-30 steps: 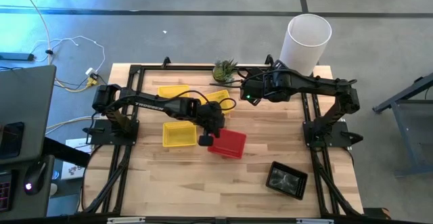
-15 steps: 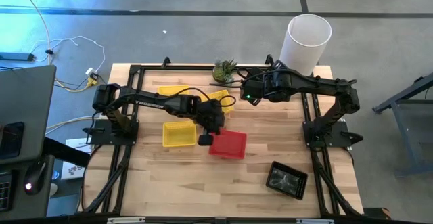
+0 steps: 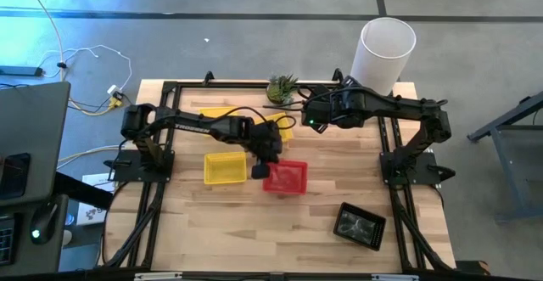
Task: Stack baskets by color
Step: Stack the bottom red bin on top of the top stacked red bins, then stack the bottom yellow bin on top of the top left yellow bin
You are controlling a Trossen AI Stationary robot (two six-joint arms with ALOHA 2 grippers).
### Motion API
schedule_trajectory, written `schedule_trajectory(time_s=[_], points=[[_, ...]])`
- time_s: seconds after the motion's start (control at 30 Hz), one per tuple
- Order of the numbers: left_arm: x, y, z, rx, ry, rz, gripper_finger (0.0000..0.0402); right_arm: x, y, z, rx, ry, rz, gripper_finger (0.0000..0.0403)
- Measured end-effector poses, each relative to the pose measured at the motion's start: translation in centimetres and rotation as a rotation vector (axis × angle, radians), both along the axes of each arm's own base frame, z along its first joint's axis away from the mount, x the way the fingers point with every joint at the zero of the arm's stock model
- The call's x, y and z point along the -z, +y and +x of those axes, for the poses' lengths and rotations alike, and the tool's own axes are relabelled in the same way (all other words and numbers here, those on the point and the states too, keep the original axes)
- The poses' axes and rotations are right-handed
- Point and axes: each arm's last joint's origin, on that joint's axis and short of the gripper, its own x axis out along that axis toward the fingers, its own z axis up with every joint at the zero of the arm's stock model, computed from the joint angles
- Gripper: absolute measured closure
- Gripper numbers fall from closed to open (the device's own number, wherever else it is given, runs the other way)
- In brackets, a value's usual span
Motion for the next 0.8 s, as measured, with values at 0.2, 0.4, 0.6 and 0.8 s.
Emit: schedule_trajectory(time_s=[0.2, 0.4, 0.6, 0.8], points=[[0.0, -0.1, 0.0, 0.002, 0.001, -0.001, 0.0347, 0.0, 0.0, 0.0, -0.004, -0.001, 0.019, 0.0277], [-0.1, -0.1, 0.0, 0.026, 0.003, 0.013, 0.0304, 0.1, 0.1, 0.0, -0.006, -0.001, 0.031, 0.0277], [-1.7, 0.0, -0.2, 0.051, 0.085, 0.018, 0.0276, 0.1, 0.1, 0.0, -0.005, -0.002, 0.03, 0.0277], [-2.8, -0.1, -1.0, 0.104, 0.143, 0.032, 0.028, 0.4, 0.1, 0.3, -0.007, -0.013, 0.039, 0.0277]])
